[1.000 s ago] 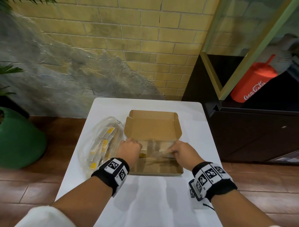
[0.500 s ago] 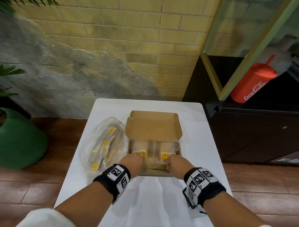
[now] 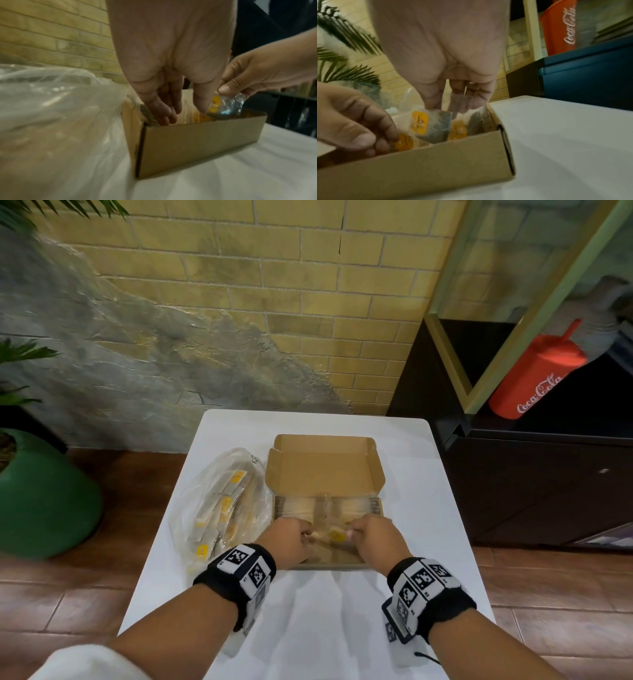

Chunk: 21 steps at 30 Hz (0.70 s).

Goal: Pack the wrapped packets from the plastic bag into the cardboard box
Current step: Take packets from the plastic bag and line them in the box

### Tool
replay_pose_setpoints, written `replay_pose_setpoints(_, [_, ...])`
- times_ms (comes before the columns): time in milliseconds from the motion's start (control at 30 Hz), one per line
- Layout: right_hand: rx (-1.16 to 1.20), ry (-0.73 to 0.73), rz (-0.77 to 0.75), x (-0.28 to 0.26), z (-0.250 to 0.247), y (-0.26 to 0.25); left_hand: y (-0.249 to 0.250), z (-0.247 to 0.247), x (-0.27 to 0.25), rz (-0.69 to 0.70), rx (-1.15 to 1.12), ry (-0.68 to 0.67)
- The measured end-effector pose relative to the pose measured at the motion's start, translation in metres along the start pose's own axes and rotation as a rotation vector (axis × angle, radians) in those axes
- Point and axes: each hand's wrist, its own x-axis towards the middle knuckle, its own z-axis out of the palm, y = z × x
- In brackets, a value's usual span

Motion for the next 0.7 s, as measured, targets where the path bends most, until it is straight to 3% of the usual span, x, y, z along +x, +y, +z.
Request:
replay_pose_setpoints(133, [0.521,0.035,-0.027,-0.003,-0.001,-0.011,0.004,0.0,0.0,-0.017,-0.561,0.046])
replay_pose_setpoints(267, [0.686,0.023,-0.015,-0.001,0.004,-0.009,0.012,-0.011,0.0,0.062,-0.95,0.164])
replay_pose_setpoints(367, [0.715,0.038,-0.001,0.001,0.004,-0.01,0.012,-0.018,0.001,0.093,-0.978,0.17])
replay_pose_setpoints(467, [0.692,0.085,-0.03,0.001,0.002,-0.013,0.01,-0.018,0.001,0.095,-0.849,0.176])
replay_pose_setpoints(700, [0.398,0.054,-0.075,0.001,0.006,-0.016,0.005,-0.004,0.001,0.053,-0.76,0.183])
